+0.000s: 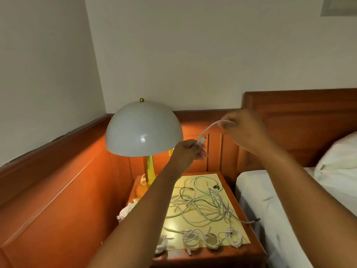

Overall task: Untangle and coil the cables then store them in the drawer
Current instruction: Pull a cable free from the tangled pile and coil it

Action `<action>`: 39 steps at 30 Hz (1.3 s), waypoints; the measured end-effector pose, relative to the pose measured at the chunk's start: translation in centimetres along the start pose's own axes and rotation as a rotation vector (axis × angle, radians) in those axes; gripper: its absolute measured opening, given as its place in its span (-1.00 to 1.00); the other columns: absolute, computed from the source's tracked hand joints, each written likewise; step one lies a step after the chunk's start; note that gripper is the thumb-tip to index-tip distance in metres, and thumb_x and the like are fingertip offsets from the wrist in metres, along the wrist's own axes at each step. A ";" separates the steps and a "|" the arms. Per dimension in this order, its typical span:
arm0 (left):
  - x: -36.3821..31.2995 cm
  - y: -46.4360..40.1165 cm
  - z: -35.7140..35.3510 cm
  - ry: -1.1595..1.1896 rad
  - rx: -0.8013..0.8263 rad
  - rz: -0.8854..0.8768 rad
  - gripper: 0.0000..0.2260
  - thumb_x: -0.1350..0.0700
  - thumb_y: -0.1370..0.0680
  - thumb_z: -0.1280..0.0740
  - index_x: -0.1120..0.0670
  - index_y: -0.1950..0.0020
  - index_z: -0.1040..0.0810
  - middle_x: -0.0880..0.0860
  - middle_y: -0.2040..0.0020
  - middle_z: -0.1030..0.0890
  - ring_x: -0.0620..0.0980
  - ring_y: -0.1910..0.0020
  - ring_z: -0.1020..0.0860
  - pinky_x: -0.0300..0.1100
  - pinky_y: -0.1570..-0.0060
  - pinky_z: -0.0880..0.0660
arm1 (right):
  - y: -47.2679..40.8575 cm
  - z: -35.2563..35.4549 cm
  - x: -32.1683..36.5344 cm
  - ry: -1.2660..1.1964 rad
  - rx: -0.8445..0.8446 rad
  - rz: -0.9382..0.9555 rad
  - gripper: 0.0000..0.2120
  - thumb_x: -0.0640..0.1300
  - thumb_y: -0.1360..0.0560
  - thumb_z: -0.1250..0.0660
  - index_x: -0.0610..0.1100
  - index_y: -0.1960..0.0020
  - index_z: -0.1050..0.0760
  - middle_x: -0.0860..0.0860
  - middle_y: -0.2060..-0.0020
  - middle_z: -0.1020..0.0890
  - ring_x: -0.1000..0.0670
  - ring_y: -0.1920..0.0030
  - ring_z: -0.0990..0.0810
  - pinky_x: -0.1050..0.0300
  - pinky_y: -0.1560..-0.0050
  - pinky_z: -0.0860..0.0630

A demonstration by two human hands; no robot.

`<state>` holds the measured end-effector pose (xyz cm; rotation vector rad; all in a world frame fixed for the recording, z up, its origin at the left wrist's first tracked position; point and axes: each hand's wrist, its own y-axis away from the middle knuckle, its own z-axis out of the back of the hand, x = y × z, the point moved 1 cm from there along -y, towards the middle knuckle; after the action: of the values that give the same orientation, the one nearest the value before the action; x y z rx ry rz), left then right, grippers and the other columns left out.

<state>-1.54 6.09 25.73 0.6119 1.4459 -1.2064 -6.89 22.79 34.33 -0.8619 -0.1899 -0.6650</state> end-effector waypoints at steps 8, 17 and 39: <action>9.2 11.8 -2.3 0.428 -0.114 0.272 -0.82 0.20 -0.60 -0.28 0.28 -0.03 -0.62 0.19 0.13 -0.67 0.07 0.19 -0.64 -0.20 0.20 -0.50 | 13.8 -6.4 -0.1 -0.293 0.139 -0.300 -0.82 -0.11 -0.56 -0.34 -0.11 0.17 -0.65 0.07 0.28 -0.64 0.02 0.20 -0.58 0.10 0.14 -0.46; 12.1 19.5 -1.4 0.766 -0.327 0.577 -0.79 0.29 -0.63 -0.14 0.37 -0.08 -0.53 0.24 0.09 -0.66 0.08 0.15 -0.68 -0.17 0.08 -0.61 | 28.9 -14.3 2.1 -0.636 0.238 -0.524 -0.83 -0.10 -0.60 -0.26 0.04 0.00 -0.63 0.17 0.20 -0.66 0.25 0.11 -0.60 0.26 0.08 -0.54; 13.5 22.5 -0.8 0.734 -0.247 0.573 -0.72 0.16 -0.67 -0.11 0.29 0.00 -0.55 0.08 0.31 -0.53 -0.11 0.37 -0.51 -0.31 0.36 -0.45 | 33.6 -23.2 -2.4 -0.764 0.498 -0.872 -0.50 0.30 -0.43 -0.32 -0.17 0.30 -0.56 0.09 0.59 -0.37 0.11 0.54 -0.29 0.20 0.46 -0.25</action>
<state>14.20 11.37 5.41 1.2700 1.7963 -0.3384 9.36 22.07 -3.16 -0.4793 -1.4182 -0.9989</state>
